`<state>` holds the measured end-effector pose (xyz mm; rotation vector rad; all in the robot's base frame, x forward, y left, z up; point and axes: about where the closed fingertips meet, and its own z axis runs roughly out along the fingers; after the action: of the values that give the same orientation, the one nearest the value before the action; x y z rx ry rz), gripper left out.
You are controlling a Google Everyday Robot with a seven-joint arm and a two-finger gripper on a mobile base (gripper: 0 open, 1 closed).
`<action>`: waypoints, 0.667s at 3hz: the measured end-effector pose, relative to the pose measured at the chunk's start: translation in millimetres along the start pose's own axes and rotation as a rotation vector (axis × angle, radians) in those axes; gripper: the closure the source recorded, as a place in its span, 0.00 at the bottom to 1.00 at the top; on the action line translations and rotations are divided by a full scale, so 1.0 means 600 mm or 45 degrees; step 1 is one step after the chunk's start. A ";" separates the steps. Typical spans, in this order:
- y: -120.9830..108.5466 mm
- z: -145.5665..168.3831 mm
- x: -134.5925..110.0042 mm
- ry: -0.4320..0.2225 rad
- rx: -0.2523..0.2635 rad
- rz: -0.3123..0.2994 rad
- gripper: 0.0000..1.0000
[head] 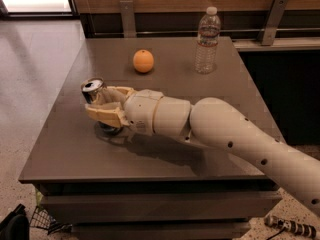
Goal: Place redbull can upright
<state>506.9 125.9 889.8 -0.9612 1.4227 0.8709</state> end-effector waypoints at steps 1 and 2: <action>0.017 -0.040 0.010 -0.002 0.064 -0.024 0.97; 0.021 -0.090 0.019 0.000 0.142 -0.043 0.74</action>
Offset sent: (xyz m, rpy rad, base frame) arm -0.0481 -0.0819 -0.0116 -0.0220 -0.0586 -0.1877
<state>474.1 80.4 882.4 -0.8984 1.4357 0.7585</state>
